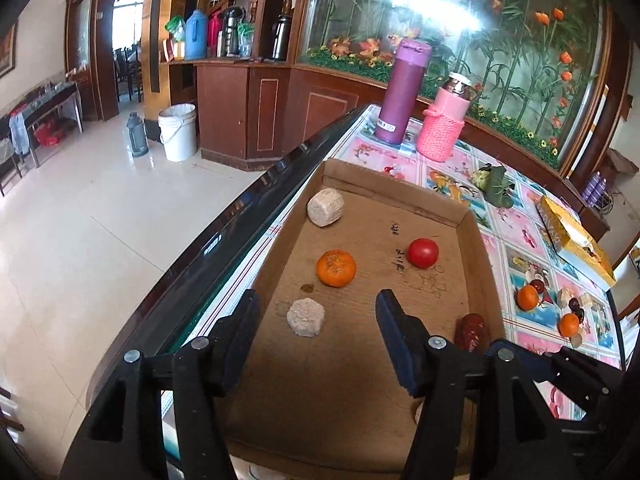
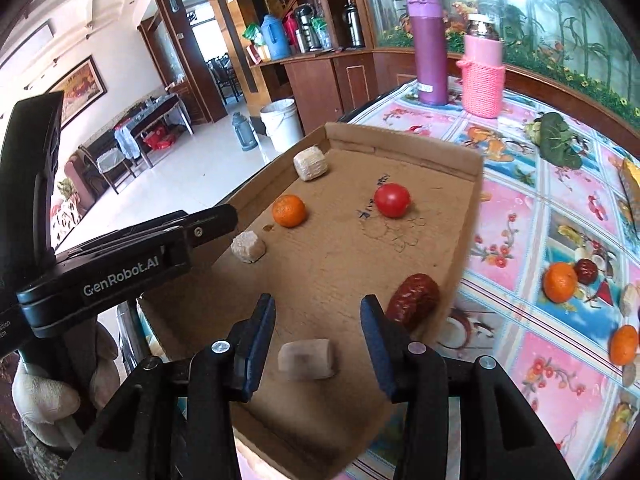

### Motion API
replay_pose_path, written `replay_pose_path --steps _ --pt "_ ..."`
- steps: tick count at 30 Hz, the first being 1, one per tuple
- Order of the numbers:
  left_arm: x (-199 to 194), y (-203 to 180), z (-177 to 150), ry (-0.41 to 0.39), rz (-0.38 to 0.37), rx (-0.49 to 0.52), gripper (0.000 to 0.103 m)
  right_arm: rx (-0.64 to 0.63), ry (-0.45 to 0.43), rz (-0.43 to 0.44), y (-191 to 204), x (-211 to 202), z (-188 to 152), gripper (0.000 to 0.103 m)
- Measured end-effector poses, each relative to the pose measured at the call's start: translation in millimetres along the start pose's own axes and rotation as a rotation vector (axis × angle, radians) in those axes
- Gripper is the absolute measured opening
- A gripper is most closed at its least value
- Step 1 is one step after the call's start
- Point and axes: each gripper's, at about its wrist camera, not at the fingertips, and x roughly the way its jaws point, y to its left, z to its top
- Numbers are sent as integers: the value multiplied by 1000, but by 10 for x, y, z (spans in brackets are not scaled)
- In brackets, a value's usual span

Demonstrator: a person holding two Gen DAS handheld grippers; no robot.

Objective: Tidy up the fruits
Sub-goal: 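Lower both held pastries into the box and open both grippers, then move the left gripper to another mandarin orange while the right gripper approaches a cylindrical pastry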

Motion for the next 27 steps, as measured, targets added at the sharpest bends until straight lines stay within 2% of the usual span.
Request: replay_pose_path --steps 4,14,19,27 --pt "-175 -256 -41 -49 34 79 65 35 -34 -26 -168 -225 -88 57" --pt "-565 -1020 -241 -186 112 317 75 161 -69 -148 -848 -726 -447 58" --pt "-612 -1238 -318 -194 102 374 75 215 -81 -203 -1150 -938 -613 59" --pt "-576 -1433 -368 -163 78 414 76 276 -101 -239 -1520 -1158 -805 59"
